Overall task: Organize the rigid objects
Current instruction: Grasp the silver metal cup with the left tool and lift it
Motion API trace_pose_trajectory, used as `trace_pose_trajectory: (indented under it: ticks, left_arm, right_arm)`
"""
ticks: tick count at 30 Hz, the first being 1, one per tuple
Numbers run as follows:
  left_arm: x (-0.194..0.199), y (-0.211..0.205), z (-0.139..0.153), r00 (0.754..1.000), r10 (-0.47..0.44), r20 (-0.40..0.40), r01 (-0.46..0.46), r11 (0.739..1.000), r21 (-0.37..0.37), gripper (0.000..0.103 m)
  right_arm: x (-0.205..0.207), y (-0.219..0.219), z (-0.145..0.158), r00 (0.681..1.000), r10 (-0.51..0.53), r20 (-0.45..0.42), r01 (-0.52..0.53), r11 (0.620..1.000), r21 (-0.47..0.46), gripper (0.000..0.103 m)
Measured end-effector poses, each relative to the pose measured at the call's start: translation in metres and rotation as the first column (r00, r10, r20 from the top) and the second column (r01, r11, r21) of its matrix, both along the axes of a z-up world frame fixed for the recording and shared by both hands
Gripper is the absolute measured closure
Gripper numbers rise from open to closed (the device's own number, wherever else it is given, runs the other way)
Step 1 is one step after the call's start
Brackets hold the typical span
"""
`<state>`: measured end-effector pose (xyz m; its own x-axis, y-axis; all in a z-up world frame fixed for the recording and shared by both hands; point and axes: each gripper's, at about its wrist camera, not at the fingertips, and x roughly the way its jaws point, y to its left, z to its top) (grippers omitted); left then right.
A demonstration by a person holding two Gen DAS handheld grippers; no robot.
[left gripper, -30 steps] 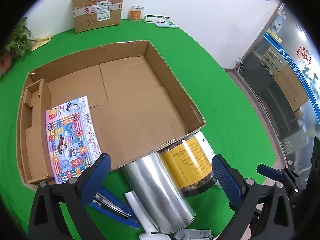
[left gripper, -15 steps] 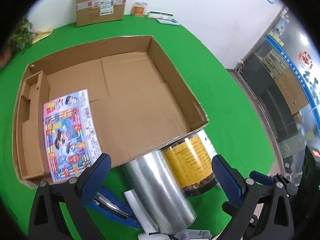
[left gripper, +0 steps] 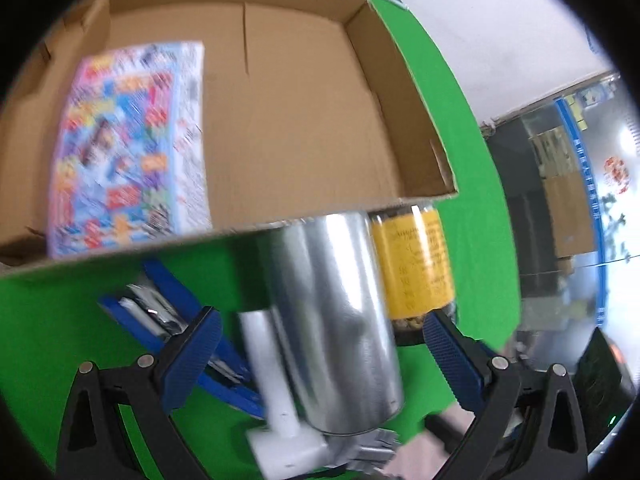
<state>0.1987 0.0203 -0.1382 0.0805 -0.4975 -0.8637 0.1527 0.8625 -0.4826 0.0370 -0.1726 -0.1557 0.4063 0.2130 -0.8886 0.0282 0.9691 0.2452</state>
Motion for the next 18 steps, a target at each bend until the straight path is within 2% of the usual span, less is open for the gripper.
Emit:
trace_pose_trajectory:
  ticks: [6,8,11,13,16,18]
  left_arm:
    - [0.014,-0.01,-0.02,0.997,-0.023,-0.067,0.019,0.997,-0.071,0.003]
    - [0.021,-0.015,-0.024,0.997,-0.045,-0.059,0.042,0.997,-0.063,0.003]
    - [0.029,-0.017,-0.039,0.993,-0.028,-0.118,0.021,0.998,-0.067,0.003]
    - [0.032,-0.019,-0.047,0.988,-0.031,-0.149,0.021,0.997,-0.068,0.004]
    - [0.031,-0.014,-0.057,0.983,-0.02,-0.182,0.01,0.998,-0.058,0.014]
    - [0.029,-0.011,-0.064,0.974,-0.004,-0.224,-0.013,0.997,-0.076,0.017]
  right_arm:
    - [0.024,0.024,-0.027,0.998,0.021,-0.057,-0.017,0.998,0.06,0.002]
    - [0.034,0.031,-0.041,0.996,0.04,-0.084,-0.036,0.998,0.05,0.004]
    - [0.046,0.034,-0.066,0.984,0.036,-0.174,-0.012,0.991,0.133,0.006]
    - [0.052,0.042,-0.072,0.98,0.062,-0.187,-0.038,0.991,0.127,0.007]
    - [0.062,0.053,-0.083,0.972,0.098,-0.215,-0.064,0.985,0.16,0.017]
    - [0.065,0.059,-0.088,0.969,0.113,-0.221,-0.079,0.985,0.155,0.02]
